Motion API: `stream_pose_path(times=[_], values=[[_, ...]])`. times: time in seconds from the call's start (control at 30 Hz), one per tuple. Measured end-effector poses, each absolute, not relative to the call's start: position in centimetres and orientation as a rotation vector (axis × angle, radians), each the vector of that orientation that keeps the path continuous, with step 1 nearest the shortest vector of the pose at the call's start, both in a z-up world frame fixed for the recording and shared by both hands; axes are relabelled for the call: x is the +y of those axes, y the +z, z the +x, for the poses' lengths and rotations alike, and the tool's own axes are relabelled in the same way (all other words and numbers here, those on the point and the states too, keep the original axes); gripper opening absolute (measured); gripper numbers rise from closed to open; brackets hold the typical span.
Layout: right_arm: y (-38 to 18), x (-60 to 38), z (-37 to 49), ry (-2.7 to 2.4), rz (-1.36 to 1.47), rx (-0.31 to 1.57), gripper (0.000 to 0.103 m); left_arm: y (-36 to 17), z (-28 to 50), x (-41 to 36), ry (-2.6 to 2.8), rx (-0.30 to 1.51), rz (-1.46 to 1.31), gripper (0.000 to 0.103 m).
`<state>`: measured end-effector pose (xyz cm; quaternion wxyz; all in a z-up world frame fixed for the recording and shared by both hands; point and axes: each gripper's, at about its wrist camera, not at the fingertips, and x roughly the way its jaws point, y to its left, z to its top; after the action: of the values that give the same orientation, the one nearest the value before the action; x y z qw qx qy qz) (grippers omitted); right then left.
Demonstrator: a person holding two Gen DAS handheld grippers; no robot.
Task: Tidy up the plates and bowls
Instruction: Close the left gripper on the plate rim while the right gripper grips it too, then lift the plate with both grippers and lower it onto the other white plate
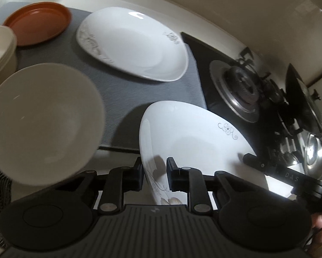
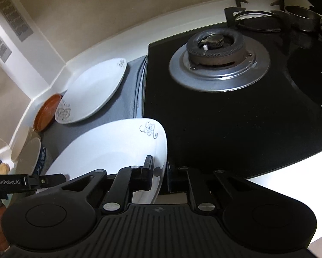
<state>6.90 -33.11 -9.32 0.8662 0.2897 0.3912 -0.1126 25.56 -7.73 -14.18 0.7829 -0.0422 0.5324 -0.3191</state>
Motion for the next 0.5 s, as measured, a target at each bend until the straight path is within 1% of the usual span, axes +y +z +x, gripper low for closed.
stream_pose_path(times=[0.23,0.3,0.37,0.4,0.43,0.47,0.5], values=[[-10.1,-34.6,6.6,-0.252,0.669,0.837,0.014,-15.3,26.4,-8.4,-0.702,1.226,-0.103,0.024],[-10.5,-34.7,6.6,-0.251,0.679,0.848,0.013,-16.0,26.6,-8.5,-0.696,1.263,-0.108,0.025],[-10.6,-34.6,6.4,-0.238,0.680,0.836,0.012,-16.4,26.8,-8.4,-0.707,1.270,-0.126,0.029],[-10.5,-34.7,6.5,-0.234,0.676,0.837,0.012,-16.5,26.9,-8.5,-0.717,1.270,-0.131,0.035],[-10.6,-34.8,6.5,-0.229,0.676,0.836,0.012,-16.5,27.0,-8.6,-0.730,1.276,-0.142,0.047],[-10.6,-34.8,6.5,-0.223,0.672,0.835,0.012,-16.6,27.0,-8.8,-0.752,1.280,-0.151,0.054],[-10.6,-34.8,6.6,-0.213,0.668,0.835,0.012,-16.5,26.9,-9.1,-0.773,1.277,-0.147,0.064]])
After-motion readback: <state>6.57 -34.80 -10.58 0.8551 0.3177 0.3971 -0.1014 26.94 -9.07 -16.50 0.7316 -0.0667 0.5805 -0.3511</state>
